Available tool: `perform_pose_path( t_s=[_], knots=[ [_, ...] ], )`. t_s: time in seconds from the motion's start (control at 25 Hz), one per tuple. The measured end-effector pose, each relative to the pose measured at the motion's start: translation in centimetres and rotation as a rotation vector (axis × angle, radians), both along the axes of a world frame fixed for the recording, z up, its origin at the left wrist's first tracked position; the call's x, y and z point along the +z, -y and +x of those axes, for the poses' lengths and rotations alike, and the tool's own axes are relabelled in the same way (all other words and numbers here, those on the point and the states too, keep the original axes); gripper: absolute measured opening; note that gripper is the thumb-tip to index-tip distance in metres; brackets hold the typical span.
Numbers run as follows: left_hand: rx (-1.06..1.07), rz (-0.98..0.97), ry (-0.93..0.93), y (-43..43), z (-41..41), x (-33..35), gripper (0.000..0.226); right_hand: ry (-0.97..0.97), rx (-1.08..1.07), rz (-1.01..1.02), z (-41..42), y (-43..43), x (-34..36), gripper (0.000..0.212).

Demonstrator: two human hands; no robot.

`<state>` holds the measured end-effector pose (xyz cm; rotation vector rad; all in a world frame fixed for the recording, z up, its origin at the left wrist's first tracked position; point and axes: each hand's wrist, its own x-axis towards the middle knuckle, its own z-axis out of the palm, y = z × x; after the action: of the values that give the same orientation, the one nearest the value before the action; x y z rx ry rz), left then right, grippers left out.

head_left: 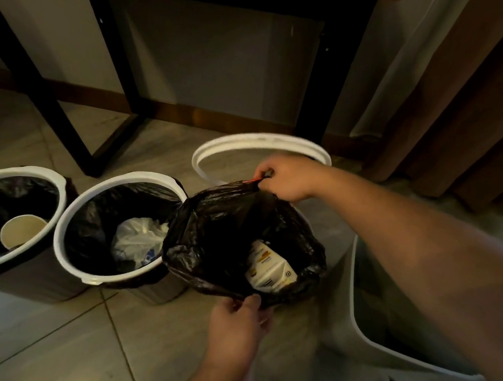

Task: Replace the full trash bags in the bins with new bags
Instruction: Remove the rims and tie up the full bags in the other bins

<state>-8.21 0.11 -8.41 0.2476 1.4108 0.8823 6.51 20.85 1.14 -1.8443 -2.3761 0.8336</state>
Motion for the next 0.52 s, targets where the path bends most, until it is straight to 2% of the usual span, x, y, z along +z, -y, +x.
perform_pose_path(
  t_s=[0.08,0.2,0.28,0.52],
  knots=[
    [0.025,0.071,0.01,-0.1,-0.5,0.7,0.004,-0.011,0.024,0.004,0.1,-0.1,0.3,0.006],
    [0.015,0.118,0.036,0.0,-1.3,2.3,0.004,-0.046,0.021,-0.01,0.5,-0.1,1.0,0.021],
    [0.02,0.118,0.061,-0.1,-1.8,3.3,0.013,-0.088,0.007,-0.023,0.6,0.0,1.7,0.024],
    [0.033,0.126,0.12,-0.4,-2.7,6.1,0.016,-0.138,0.055,-0.007,0.7,0.9,3.6,0.011]
  ],
)
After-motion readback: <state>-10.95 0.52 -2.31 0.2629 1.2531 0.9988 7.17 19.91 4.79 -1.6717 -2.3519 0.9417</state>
